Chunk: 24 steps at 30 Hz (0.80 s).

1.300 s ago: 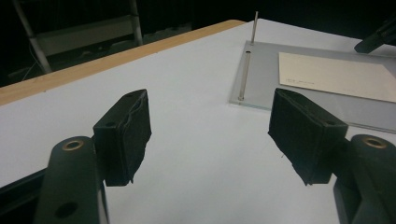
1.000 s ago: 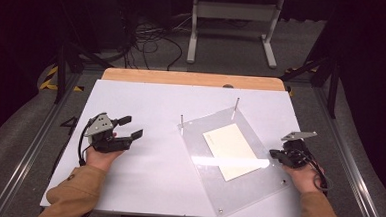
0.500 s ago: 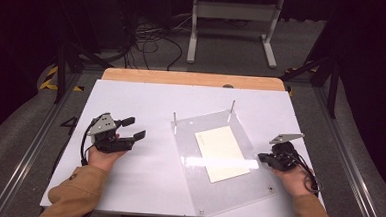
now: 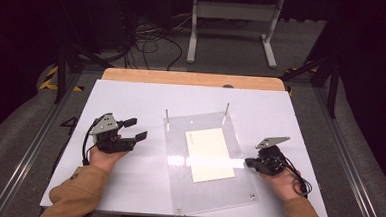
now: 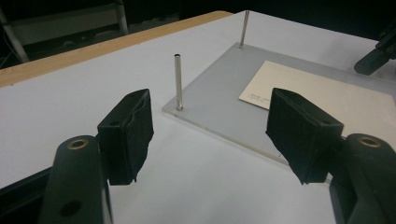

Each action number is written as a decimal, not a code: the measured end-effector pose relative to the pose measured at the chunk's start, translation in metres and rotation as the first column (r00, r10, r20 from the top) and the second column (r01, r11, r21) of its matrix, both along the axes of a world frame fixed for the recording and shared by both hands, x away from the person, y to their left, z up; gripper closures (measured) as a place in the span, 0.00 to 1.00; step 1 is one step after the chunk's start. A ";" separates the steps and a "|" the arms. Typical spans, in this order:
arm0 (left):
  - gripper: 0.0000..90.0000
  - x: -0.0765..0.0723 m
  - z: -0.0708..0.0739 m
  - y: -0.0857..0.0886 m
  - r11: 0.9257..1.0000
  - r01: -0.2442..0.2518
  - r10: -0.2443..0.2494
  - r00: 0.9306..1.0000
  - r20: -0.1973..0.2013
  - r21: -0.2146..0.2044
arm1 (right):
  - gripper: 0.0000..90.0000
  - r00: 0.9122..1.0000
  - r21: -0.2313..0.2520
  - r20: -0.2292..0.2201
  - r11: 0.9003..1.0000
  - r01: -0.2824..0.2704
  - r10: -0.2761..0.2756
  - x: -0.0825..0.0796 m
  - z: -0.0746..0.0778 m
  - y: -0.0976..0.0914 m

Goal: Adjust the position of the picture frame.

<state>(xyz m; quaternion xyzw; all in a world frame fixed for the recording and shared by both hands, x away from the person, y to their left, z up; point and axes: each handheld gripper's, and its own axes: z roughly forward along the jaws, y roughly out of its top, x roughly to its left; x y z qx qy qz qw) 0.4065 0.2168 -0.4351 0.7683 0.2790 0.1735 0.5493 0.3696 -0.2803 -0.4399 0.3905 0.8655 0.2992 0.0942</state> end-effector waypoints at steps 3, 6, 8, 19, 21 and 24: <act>0.35 0.000 -0.001 -0.001 1.000 0.001 -0.001 1.000 -0.008 -0.006 | 1.00 1.000 0.007 -0.006 1.000 -0.026 0.026 -0.001 0.000 0.007; 0.35 0.001 -0.001 -0.001 1.000 0.005 -0.005 1.000 -0.005 0.001 | 1.00 0.999 0.014 -0.010 0.999 -0.051 0.051 -0.003 -0.001 0.014; 0.38 0.002 -0.001 -0.002 1.000 0.013 -0.013 1.000 -0.028 -0.013 | 1.00 0.998 0.011 -0.010 0.998 -0.063 0.063 -0.004 -0.001 0.018; 0.38 0.004 -0.002 -0.006 1.000 0.013 -0.014 0.998 -0.059 -0.013 | 1.00 0.990 0.032 -0.033 0.991 -0.133 0.134 -0.009 -0.002 0.036; 0.38 0.005 -0.002 -0.006 1.000 0.016 -0.017 0.999 -0.050 -0.002 | 1.00 0.988 0.037 -0.043 0.988 -0.148 0.149 -0.010 -0.002 0.039; 0.38 0.005 -0.002 -0.006 1.000 0.018 -0.018 0.999 -0.046 0.006 | 1.00 0.986 0.045 -0.047 0.986 -0.159 0.161 -0.011 -0.003 0.042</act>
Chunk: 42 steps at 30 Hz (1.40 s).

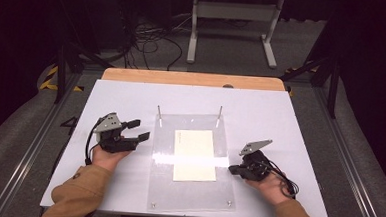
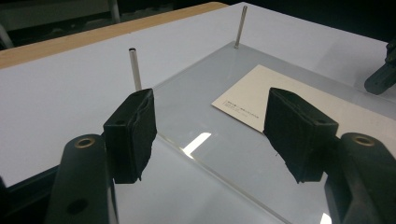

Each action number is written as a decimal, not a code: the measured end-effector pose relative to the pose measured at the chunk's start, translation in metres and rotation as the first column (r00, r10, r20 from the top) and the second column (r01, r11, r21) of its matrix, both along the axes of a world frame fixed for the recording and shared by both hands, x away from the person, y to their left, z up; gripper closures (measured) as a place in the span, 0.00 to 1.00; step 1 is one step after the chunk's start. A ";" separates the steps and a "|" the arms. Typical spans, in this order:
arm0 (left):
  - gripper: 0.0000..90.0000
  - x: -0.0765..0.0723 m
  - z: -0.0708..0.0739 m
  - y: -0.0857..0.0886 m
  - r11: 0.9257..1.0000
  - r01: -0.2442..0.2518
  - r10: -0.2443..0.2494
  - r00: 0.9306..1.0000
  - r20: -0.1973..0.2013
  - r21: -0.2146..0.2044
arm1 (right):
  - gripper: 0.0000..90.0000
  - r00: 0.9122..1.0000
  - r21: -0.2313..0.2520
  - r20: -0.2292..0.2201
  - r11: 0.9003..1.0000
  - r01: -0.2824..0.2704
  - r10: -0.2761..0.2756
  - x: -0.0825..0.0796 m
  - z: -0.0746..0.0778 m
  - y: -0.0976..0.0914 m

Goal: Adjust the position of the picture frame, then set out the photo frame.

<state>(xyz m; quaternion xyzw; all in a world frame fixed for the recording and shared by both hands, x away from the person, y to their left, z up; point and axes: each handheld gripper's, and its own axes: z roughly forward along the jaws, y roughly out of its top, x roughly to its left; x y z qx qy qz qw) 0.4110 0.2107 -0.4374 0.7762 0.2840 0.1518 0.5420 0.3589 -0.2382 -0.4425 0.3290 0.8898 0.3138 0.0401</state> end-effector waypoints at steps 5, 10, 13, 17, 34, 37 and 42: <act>0.39 0.001 0.000 0.001 1.000 -0.003 0.003 1.000 -0.001 -0.002 | 1.00 1.000 -0.001 -0.002 1.000 -0.031 0.031 -0.002 0.000 0.007; 0.40 0.003 0.001 -0.002 1.000 0.002 -0.002 1.000 -0.010 -0.003 | 1.00 0.998 0.000 0.005 0.998 -0.058 0.058 -0.005 -0.001 0.014; 0.40 0.005 0.001 -0.004 1.000 0.006 -0.006 1.000 -0.011 0.009 | 1.00 0.998 0.004 0.004 0.998 -0.064 0.064 -0.007 -0.001 0.016; 0.38 0.008 0.004 -0.008 0.999 0.009 -0.009 1.000 0.001 0.042 | 0.99 0.995 -0.003 0.025 0.996 -0.093 0.093 -0.007 0.000 0.016; 0.32 0.036 0.021 -0.034 0.981 0.033 -0.010 0.992 -0.123 0.191 | 0.77 0.989 0.046 0.143 0.998 -0.049 0.041 -0.007 0.016 -0.004; 0.32 0.046 0.018 -0.036 0.984 0.007 0.016 0.991 -0.131 0.177 | 0.74 0.988 0.053 0.145 0.997 -0.053 0.045 -0.006 0.017 -0.005; 0.33 0.066 0.012 -0.035 0.991 -0.013 0.033 0.989 -0.145 0.135 | 0.69 0.986 0.057 0.160 0.997 -0.054 0.044 -0.005 0.018 -0.005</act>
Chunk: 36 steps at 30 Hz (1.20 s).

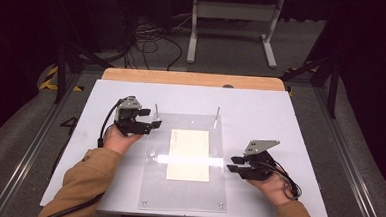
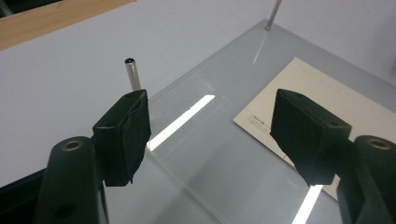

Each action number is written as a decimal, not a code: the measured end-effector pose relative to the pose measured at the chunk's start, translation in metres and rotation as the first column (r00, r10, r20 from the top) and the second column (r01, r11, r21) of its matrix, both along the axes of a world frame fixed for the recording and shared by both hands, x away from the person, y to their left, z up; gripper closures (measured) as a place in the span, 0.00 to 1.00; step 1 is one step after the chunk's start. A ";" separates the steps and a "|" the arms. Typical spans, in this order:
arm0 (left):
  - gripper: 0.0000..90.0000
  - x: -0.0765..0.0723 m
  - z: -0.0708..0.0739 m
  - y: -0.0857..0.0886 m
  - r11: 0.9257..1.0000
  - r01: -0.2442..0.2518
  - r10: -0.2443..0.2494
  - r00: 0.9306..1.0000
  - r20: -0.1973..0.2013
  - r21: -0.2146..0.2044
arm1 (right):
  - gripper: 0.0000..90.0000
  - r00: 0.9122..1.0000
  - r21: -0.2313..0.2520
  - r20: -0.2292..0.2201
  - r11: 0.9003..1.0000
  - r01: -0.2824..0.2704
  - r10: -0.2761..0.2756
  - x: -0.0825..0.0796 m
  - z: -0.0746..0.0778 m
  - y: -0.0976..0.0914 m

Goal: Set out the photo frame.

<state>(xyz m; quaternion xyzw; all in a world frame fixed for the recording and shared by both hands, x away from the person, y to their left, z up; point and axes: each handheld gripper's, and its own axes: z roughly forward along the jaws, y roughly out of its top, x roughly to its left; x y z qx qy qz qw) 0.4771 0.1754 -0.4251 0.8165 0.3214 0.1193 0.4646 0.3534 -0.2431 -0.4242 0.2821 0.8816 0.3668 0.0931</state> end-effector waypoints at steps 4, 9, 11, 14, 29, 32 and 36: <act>0.33 0.012 -0.008 -0.003 0.999 -0.046 0.046 0.999 0.023 0.003 | 0.63 1.000 0.012 0.024 1.000 0.013 -0.013 0.000 0.003 -0.001; 0.35 0.020 -0.014 -0.006 0.997 -0.073 0.073 0.997 0.016 -0.003 | 0.60 0.999 0.029 0.043 0.999 0.026 -0.027 0.002 0.005 -0.004; 0.38 0.024 -0.015 -0.006 0.997 -0.082 0.082 0.996 0.018 -0.008 | 0.58 0.998 0.037 0.047 0.999 0.030 -0.032 0.003 0.005 -0.003; 0.41 0.029 -0.016 -0.006 0.995 -0.097 0.097 0.995 -0.011 -0.032 | 0.56 0.998 0.047 0.045 0.998 0.038 -0.040 0.007 0.002 -0.005; 0.85 0.048 -0.028 -0.012 0.993 -0.118 0.118 0.991 -0.059 0.011 | 0.57 0.995 0.106 0.036 0.990 0.093 -0.097 0.009 -0.001 -0.015; 0.91 0.051 -0.028 -0.013 0.993 -0.121 0.120 0.989 -0.087 -0.005 | 0.57 0.995 0.113 0.034 0.990 0.085 -0.089 0.008 0.000 -0.016; 0.93 0.050 -0.028 -0.015 0.993 -0.112 0.113 0.992 -0.050 0.025 | 0.57 0.996 0.119 0.030 0.990 0.077 -0.081 0.006 0.000 -0.017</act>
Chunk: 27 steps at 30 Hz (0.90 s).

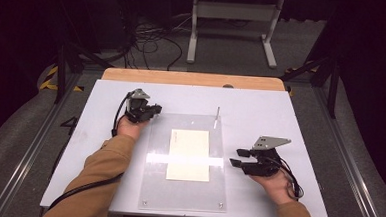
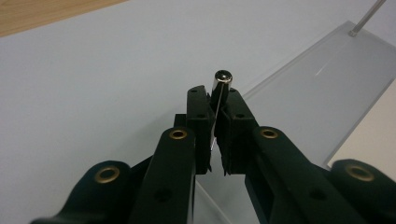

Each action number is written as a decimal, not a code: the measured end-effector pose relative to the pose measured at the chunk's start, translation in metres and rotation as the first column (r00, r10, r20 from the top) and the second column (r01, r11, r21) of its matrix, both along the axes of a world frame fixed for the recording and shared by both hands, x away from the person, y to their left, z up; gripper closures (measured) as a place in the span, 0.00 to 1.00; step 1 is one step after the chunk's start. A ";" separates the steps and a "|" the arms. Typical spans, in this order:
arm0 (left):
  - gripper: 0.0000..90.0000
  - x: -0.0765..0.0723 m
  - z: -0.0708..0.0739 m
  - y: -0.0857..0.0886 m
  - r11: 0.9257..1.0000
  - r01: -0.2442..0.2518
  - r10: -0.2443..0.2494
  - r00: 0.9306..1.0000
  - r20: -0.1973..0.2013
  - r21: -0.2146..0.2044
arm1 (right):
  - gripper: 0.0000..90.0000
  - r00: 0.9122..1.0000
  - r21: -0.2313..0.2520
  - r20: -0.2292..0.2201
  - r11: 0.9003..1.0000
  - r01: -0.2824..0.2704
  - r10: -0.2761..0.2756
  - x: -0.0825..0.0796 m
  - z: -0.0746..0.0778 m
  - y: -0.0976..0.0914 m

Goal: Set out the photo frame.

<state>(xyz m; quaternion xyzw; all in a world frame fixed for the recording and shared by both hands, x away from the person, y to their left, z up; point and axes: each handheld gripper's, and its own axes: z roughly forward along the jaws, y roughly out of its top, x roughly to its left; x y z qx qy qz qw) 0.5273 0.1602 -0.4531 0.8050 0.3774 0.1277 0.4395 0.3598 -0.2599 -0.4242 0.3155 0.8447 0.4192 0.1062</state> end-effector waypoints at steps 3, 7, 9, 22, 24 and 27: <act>0.93 0.001 0.000 0.002 1.000 -0.004 0.004 1.000 -0.016 -0.012 | 0.57 1.000 0.001 -0.006 1.000 -0.007 0.007 0.000 0.000 0.001; 0.93 0.001 0.001 0.001 1.000 -0.020 0.019 0.999 -0.043 -0.023 | 0.56 0.999 0.003 -0.008 0.999 -0.036 0.036 -0.001 0.000 0.006; 0.94 0.001 0.002 -0.001 1.000 -0.016 0.017 1.000 -0.021 0.020 | 0.56 0.999 0.000 -0.003 0.999 -0.051 0.051 -0.001 0.000 0.009; 0.95 0.003 0.008 -0.005 0.998 -0.025 0.028 0.997 -0.066 0.051 | 0.67 0.993 -0.002 -0.014 0.993 -0.115 0.115 -0.004 0.001 0.015; 0.95 0.005 0.009 -0.004 0.998 -0.014 0.018 0.997 -0.081 0.054 | 0.67 0.993 0.001 -0.019 0.993 -0.117 0.117 -0.004 0.001 0.015; 0.95 0.007 0.010 -0.004 0.998 -0.007 0.013 0.994 -0.104 0.056 | 0.69 0.992 0.002 -0.026 0.992 -0.124 0.124 -0.004 0.001 0.016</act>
